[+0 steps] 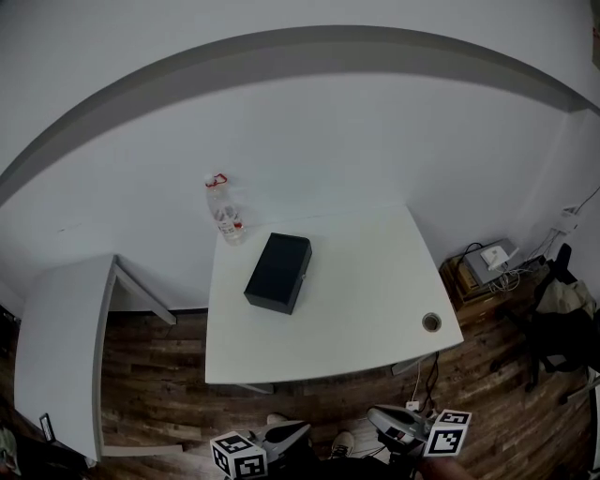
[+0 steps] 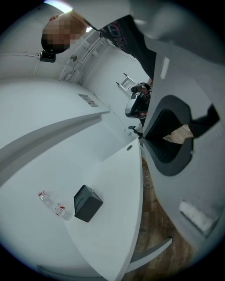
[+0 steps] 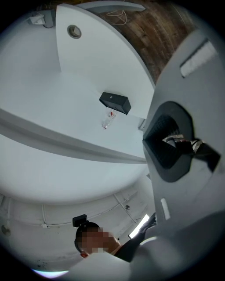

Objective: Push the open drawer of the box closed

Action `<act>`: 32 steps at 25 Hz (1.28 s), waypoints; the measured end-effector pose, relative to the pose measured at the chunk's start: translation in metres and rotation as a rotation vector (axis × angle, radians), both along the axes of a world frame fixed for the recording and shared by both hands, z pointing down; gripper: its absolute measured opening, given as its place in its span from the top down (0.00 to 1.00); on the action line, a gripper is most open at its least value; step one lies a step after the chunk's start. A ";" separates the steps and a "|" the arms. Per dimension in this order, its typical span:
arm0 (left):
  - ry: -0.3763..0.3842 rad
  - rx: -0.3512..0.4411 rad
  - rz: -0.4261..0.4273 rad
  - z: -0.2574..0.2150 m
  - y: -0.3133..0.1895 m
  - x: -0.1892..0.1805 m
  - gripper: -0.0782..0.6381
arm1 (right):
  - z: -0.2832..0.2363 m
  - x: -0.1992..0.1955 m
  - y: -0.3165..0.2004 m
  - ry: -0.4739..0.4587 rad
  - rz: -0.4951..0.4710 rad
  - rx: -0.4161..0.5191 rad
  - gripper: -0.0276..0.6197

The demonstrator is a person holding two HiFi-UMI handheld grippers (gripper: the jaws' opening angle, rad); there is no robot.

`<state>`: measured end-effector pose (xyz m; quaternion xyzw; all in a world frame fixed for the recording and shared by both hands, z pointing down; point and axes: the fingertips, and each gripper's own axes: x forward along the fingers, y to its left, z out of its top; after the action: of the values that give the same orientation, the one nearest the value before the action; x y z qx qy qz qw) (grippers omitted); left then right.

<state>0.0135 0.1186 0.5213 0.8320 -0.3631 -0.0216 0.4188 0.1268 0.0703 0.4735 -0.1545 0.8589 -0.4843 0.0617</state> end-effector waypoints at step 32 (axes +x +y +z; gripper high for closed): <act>0.093 -0.038 -0.014 -0.005 0.023 0.012 0.89 | 0.000 0.000 0.037 -0.013 -0.024 -0.010 0.95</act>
<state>0.0257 0.1420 0.5158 0.8194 -0.3496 -0.0561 0.4507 0.1266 0.1075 0.4731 -0.1415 0.8579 -0.4902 0.0607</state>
